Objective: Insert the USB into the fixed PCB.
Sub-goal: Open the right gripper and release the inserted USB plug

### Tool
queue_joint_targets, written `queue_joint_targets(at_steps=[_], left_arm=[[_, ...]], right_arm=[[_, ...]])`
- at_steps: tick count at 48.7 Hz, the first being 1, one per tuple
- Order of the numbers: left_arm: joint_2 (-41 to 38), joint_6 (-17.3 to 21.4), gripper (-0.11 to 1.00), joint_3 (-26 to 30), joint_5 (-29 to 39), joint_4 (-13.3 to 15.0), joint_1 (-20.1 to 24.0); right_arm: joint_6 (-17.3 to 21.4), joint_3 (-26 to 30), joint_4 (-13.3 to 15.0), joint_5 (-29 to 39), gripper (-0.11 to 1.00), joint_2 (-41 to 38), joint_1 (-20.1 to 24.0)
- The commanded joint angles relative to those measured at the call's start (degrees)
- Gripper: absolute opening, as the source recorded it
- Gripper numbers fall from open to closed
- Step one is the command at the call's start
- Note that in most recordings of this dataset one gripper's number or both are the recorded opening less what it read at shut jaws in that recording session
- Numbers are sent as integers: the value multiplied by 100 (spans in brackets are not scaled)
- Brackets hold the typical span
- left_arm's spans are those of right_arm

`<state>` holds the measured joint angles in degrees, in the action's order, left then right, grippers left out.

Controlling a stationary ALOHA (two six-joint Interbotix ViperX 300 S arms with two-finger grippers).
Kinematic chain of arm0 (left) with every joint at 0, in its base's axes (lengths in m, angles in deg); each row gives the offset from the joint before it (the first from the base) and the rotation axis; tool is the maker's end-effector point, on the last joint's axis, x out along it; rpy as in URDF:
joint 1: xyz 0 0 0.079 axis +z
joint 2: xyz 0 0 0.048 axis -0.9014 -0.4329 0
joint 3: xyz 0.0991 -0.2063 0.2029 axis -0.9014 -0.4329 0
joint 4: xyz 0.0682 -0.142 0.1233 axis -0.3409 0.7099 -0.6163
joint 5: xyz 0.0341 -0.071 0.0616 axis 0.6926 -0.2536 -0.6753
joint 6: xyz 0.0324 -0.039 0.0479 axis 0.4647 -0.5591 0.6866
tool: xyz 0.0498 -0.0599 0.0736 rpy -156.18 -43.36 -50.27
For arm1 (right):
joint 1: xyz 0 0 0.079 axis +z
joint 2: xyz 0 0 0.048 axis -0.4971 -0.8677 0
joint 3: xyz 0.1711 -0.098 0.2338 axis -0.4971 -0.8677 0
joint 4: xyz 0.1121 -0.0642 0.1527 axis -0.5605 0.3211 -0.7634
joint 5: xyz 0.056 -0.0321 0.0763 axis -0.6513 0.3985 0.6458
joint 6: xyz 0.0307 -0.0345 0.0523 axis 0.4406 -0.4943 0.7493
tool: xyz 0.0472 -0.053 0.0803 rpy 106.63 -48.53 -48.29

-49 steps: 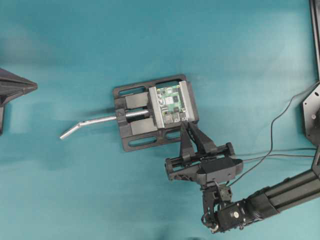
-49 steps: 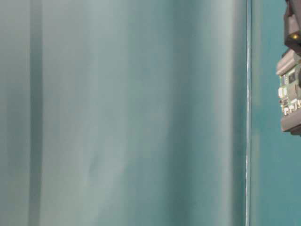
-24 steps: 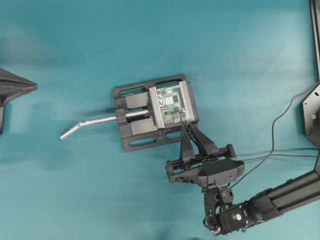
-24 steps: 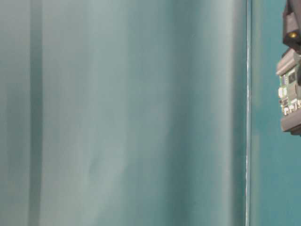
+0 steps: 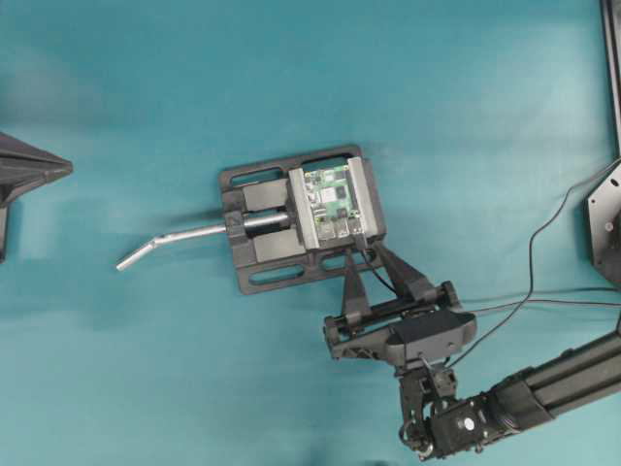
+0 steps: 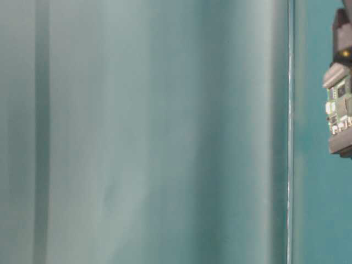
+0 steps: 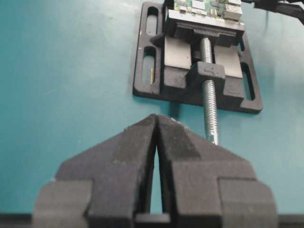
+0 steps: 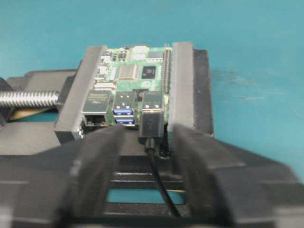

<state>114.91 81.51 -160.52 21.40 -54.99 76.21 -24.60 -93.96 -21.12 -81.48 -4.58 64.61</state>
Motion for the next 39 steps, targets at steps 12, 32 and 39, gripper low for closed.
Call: queue_joint_targets(at_steps=[12,32,39], left_arm=[[-44,-18,0,158,-26,-18,-9],[-44,-18,0,158,-26,-18,0],[-44,-18,0,158,-26,-18,0]], right_arm=[[-773,-141,97,-9,67,686,26],[-1890,-1468,141,1213,68,2426,97],[-1907,-2083,272,1749,68,2892,97]])
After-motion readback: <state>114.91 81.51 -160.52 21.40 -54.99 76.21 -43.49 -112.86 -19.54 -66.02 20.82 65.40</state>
